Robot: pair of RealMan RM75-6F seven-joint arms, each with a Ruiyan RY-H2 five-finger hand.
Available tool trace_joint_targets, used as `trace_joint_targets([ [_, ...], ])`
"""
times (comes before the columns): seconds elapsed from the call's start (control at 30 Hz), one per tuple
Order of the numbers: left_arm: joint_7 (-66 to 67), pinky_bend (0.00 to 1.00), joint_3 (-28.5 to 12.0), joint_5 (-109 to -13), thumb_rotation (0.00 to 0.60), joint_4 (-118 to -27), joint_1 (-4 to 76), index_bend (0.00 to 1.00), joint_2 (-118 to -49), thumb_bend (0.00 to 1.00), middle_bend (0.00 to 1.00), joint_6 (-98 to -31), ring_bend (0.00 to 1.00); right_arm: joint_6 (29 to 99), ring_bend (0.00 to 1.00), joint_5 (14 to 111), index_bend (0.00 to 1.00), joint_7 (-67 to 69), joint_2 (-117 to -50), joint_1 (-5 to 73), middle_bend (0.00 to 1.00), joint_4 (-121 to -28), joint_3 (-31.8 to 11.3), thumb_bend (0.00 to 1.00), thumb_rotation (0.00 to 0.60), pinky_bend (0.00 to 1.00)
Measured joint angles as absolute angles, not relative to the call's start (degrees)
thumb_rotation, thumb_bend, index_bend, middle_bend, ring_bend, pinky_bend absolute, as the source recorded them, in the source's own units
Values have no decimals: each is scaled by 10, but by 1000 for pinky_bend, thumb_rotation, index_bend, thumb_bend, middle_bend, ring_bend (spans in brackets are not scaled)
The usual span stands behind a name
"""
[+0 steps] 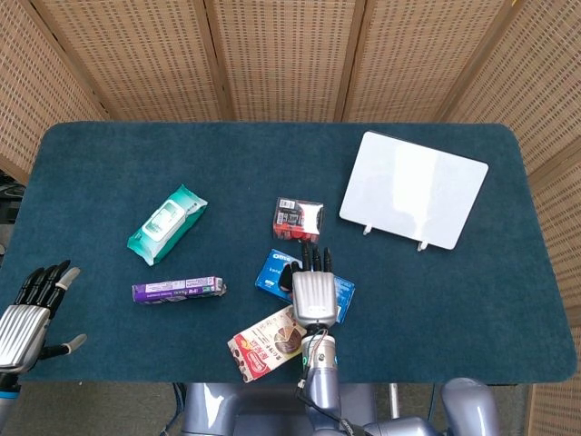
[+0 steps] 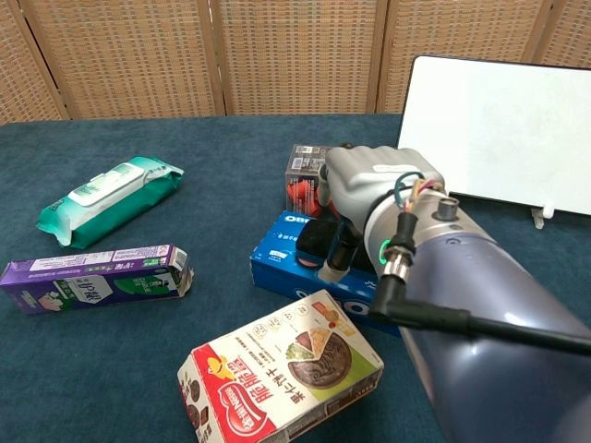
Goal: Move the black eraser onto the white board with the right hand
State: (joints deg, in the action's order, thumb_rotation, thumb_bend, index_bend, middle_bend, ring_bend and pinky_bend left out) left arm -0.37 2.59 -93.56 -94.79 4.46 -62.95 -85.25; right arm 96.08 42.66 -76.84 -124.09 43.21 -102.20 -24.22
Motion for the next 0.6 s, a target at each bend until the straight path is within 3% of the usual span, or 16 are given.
trace_joint_targets([
  [0.6, 9, 0, 28, -940, 600, -951, 44, 0, -633, 132, 0, -853, 0, 927, 0, 392, 284, -744, -1228, 443, 0, -992, -256, 131, 600, 0],
])
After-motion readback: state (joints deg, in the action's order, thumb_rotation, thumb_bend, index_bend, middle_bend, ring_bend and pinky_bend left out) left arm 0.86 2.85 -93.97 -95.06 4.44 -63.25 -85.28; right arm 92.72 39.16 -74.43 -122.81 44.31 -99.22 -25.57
